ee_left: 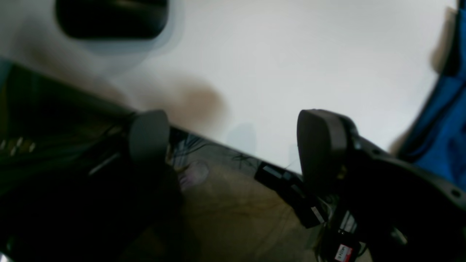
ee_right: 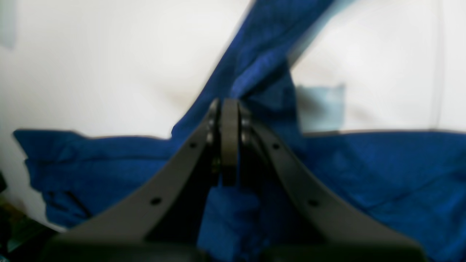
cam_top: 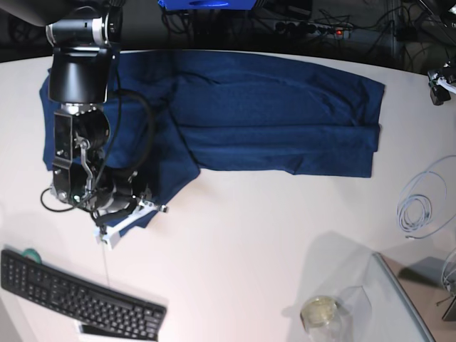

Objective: Layout the t-shirt on the table in an organized manner, then fold the t-shirt properly
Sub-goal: 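Fold the held sleeve across the shirt body with the right gripper, then sweep the right gripper across the shirt toward the left gripper, then grasp the shirt's side edges with both grippers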

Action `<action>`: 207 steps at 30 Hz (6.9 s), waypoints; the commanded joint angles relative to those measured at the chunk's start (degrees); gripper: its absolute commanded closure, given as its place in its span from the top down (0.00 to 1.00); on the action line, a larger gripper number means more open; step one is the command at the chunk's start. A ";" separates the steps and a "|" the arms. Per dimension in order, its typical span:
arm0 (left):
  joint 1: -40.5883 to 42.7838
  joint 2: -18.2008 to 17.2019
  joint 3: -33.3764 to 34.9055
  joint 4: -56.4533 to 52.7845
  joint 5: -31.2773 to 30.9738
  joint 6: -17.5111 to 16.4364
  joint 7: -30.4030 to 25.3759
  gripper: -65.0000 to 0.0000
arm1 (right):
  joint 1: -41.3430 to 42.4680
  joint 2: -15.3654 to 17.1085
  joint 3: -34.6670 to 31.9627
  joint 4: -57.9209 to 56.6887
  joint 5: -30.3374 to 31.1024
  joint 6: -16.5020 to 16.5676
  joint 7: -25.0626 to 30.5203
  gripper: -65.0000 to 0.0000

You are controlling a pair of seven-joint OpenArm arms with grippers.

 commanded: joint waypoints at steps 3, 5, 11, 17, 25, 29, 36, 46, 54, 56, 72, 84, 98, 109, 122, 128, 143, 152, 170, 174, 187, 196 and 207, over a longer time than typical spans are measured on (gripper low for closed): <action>-0.07 -1.37 -0.25 0.88 -0.49 0.13 -0.91 0.81 | -1.65 -2.38 -0.07 5.68 0.67 0.16 -1.09 0.00; -0.07 -1.37 -0.25 0.88 -0.49 0.13 -0.91 0.81 | -3.32 -3.35 -1.22 8.23 0.67 0.16 -2.23 0.00; -0.16 -1.29 -0.25 0.88 -0.49 0.13 -0.91 0.81 | -8.69 -3.52 -11.33 13.59 3.58 -0.01 -2.32 0.00; -0.16 -1.11 -0.25 0.88 -0.49 0.13 -0.91 0.81 | -11.68 -3.52 -16.78 13.59 8.41 -0.10 -2.23 0.00; -0.16 -1.02 -0.25 0.88 -0.49 0.13 -0.91 0.81 | -15.98 -3.52 -25.48 13.24 11.93 -0.10 3.31 0.00; -0.16 -1.02 -0.16 0.62 -0.49 0.13 -0.91 0.81 | -15.54 -3.52 -27.50 10.34 12.10 -0.10 4.10 0.02; -0.16 -1.11 -0.16 0.62 -0.49 0.13 -0.91 0.81 | -13.79 -3.00 -30.40 10.69 11.93 -0.10 4.01 0.45; 0.37 -1.37 -0.43 0.62 -0.49 0.13 -1.00 0.81 | -4.38 -0.18 -16.86 4.01 8.41 -4.23 4.63 0.38; 0.19 -1.11 -0.43 0.71 -0.49 0.13 -1.00 0.81 | 1.95 0.61 -16.95 -7.33 8.41 -4.23 5.15 0.39; 0.19 -1.11 -0.43 0.62 -0.49 0.13 -1.00 0.81 | 2.57 0.61 -16.95 -9.44 8.41 -4.23 7.35 0.39; 0.37 -1.29 -0.43 0.62 -0.49 0.13 -1.00 0.81 | 3.00 0.26 -16.95 -12.43 8.50 -3.70 8.85 0.38; 0.37 -1.37 -0.43 0.53 -0.49 0.13 -1.00 0.81 | 2.92 -1.41 -16.95 -12.43 8.67 -3.70 8.58 0.18; 0.46 -1.37 -0.51 0.53 -0.31 0.13 -1.00 0.81 | 1.33 -3.44 -18.97 -4.70 8.67 -3.70 2.52 0.00; 0.54 -1.46 -0.16 0.79 -0.13 0.13 -1.00 0.81 | 2.21 -4.75 -48.60 3.65 8.76 -4.14 1.37 0.00; 1.51 -1.02 -0.07 0.97 -0.05 0.13 -1.00 0.81 | 10.92 -5.46 -56.07 5.50 18.17 -4.23 1.46 0.00; 1.60 -1.37 -0.25 0.97 -0.05 0.13 -1.00 0.81 | 14.52 -5.46 -61.08 6.99 26.70 -9.59 2.87 0.00; 1.60 -1.37 -0.25 0.97 -0.05 0.13 -0.91 0.81 | 14.79 -5.46 -62.49 1.54 32.15 -9.77 9.81 0.00; 1.33 -1.37 -0.16 0.97 -0.05 0.31 -0.91 0.81 | 14.61 -5.55 -69.87 -3.38 32.32 -9.77 18.43 0.00; 1.07 -0.93 -0.07 0.97 -0.05 0.13 -0.91 0.81 | 12.59 -5.62 -77.44 0.23 31.97 -9.68 27.75 0.58; 1.16 -0.93 2.74 0.97 -0.49 0.13 -0.91 0.81 | 12.59 -4.75 -75.76 1.90 32.06 -9.68 27.57 0.53; -2.45 10.23 4.76 12.13 -0.66 -2.20 -0.91 0.82 | -3.94 10.89 -52.64 12.18 32.15 -9.68 27.57 0.53; -4.82 8.91 8.19 3.52 -10.24 -2.20 -1.00 0.82 | -9.39 14.59 -48.16 13.15 31.97 -9.68 27.57 0.45; -5.17 6.19 18.56 -3.78 -14.20 -2.20 -8.47 0.82 | -9.39 14.32 -48.25 13.06 32.23 -9.68 27.57 0.41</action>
